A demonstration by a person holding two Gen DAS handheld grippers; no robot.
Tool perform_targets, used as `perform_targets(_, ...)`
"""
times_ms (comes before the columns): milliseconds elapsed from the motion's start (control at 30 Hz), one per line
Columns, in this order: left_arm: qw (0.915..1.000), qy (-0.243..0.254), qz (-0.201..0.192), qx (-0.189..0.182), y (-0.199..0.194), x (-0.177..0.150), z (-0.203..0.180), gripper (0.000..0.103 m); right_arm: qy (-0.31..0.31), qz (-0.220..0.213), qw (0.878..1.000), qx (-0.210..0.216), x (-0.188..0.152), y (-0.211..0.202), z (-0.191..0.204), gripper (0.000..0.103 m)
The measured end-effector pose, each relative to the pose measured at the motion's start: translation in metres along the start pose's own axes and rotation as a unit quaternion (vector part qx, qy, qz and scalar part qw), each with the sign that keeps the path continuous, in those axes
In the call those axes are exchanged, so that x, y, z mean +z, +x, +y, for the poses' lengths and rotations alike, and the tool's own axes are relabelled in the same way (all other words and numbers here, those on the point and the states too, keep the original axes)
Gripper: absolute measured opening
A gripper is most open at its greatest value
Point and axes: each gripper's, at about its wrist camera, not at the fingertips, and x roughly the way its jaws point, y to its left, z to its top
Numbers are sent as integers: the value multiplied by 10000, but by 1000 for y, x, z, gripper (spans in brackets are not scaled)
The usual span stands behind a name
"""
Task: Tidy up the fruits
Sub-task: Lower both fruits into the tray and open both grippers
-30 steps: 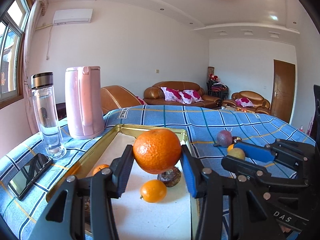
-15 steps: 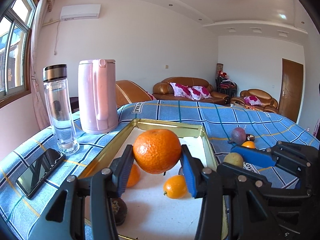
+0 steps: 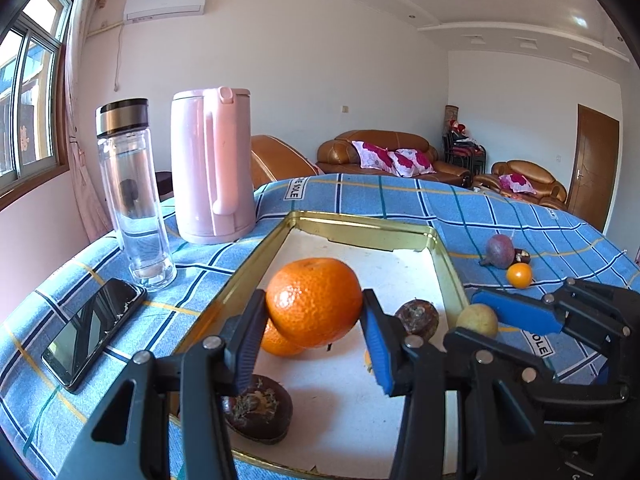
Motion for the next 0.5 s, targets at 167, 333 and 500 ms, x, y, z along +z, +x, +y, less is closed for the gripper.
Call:
perform_targets(167,9997,38,231,29,6,-5,4,48,-36,132,9999,59,1,6,1,30)
perform_targets(333,9989,146,427,86,11,-9,4,48,-84,355,9992,154,0,14,3,30)
perform_targets(500,9981,248,554,94,15,-13,3,48,-121,648,9975,272,-1,25,6,30)
